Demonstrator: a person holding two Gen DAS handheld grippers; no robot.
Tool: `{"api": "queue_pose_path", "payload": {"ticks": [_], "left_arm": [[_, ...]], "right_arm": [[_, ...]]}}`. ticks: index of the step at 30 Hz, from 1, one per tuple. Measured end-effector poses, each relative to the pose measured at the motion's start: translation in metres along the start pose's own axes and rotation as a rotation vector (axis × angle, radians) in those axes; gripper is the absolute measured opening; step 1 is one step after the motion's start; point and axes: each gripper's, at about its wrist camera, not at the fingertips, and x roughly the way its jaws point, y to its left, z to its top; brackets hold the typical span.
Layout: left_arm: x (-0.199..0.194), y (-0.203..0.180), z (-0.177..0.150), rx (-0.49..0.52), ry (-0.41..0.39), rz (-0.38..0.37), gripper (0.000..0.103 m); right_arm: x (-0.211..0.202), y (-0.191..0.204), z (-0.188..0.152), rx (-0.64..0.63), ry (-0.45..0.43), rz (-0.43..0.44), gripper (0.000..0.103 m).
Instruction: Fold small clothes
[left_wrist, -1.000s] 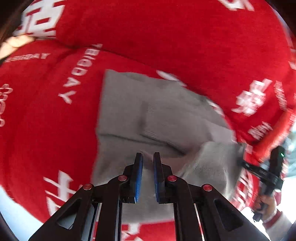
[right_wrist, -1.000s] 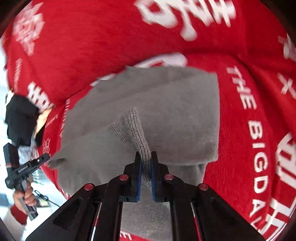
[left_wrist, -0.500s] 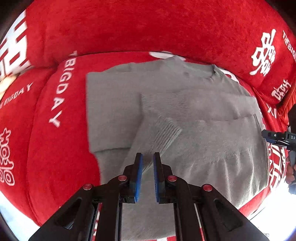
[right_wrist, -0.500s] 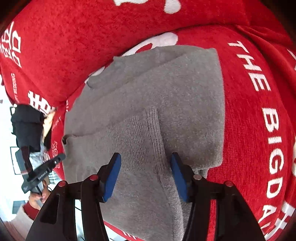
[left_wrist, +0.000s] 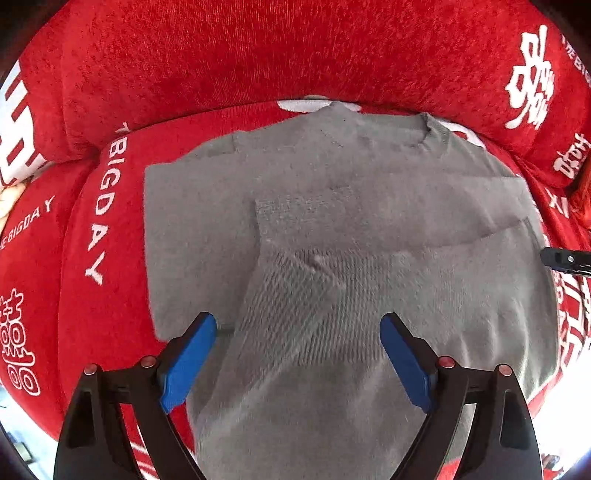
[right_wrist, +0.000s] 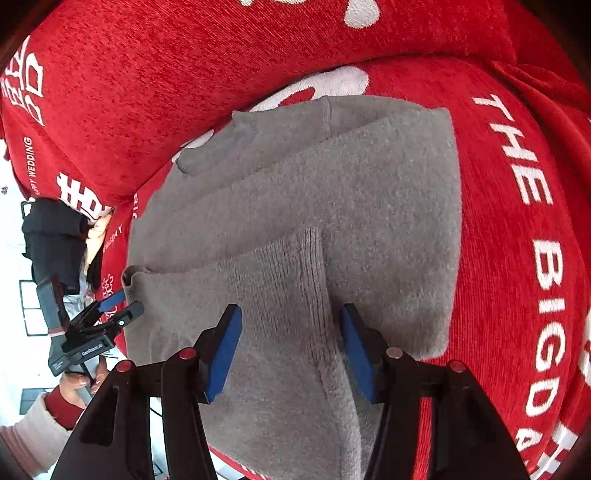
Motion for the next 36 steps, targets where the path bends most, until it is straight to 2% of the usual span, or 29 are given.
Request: {"api": "queue_pose_path", "payload": {"ticks": [1,2,3,4,5,8,12,16,18,22,24,29,31,33,34,35,36], "left_arm": [[0.004,0.0,0.002,-0.002,0.004,0.0,0.067],[0.009,0.002,0.003,-0.012,0.022,-0.008,0.044],[0.011,0.003,0.003,-0.02,0.029,-0.024,0.036],[0.011,0.005,0.003,-0.036,0.022,-0.046,0.021],[0.007,0.008,0.002,-0.047,0.012,-0.087,0.009],[-0.018,0.015,-0.003,-0.086,-0.025,-0.17,0.009],[-0.057,0.024,0.0,-0.123,-0.102,-0.217,0.009],[-0.084,0.028,0.028,-0.127,-0.194,-0.245,0.009],[-0.084,0.026,0.044,-0.109,-0.223,-0.226,0.009],[-0.057,0.024,0.083,-0.098,-0.25,-0.157,0.009],[-0.027,0.023,0.099,-0.123,-0.236,-0.115,0.009],[0.034,0.023,0.111,-0.144,-0.17,-0.011,0.009],[0.045,0.025,0.112,-0.147,-0.164,0.03,0.01],[0.047,0.033,0.116,-0.172,-0.166,0.083,0.04],[0.045,0.04,0.117,-0.198,-0.178,0.151,0.067],[0.04,0.046,0.116,-0.217,-0.196,0.197,0.071],[0.034,0.054,0.115,-0.241,-0.205,0.222,0.071]], "right_arm": [[0.003,0.0,0.001,0.0,0.004,-0.001,0.058],[0.006,0.001,0.002,-0.001,0.011,-0.004,0.054],[0.008,0.004,0.003,-0.017,0.017,-0.015,0.019],[0.01,0.01,0.002,-0.046,0.034,-0.037,0.007],[0.007,0.017,-0.001,-0.083,0.028,-0.061,0.007],[-0.018,0.041,-0.008,-0.195,-0.037,-0.112,0.007],[-0.058,0.058,-0.003,-0.233,-0.134,-0.108,0.007],[-0.076,0.071,0.03,-0.286,-0.194,-0.127,0.007],[-0.073,0.076,0.049,-0.312,-0.207,-0.15,0.007],[-0.044,0.069,0.092,-0.318,-0.198,-0.196,0.007],[-0.02,0.058,0.108,-0.297,-0.17,-0.22,0.007],[0.032,0.031,0.121,-0.259,-0.102,-0.275,0.007],[0.039,0.026,0.119,-0.256,-0.109,-0.278,0.007],[0.039,0.025,0.121,-0.252,-0.127,-0.281,0.007],[0.039,0.025,0.121,-0.248,-0.128,-0.283,0.007],[0.038,0.024,0.121,-0.241,-0.129,-0.289,0.007],[0.034,0.022,0.121,-0.221,-0.129,-0.301,0.016]]}}
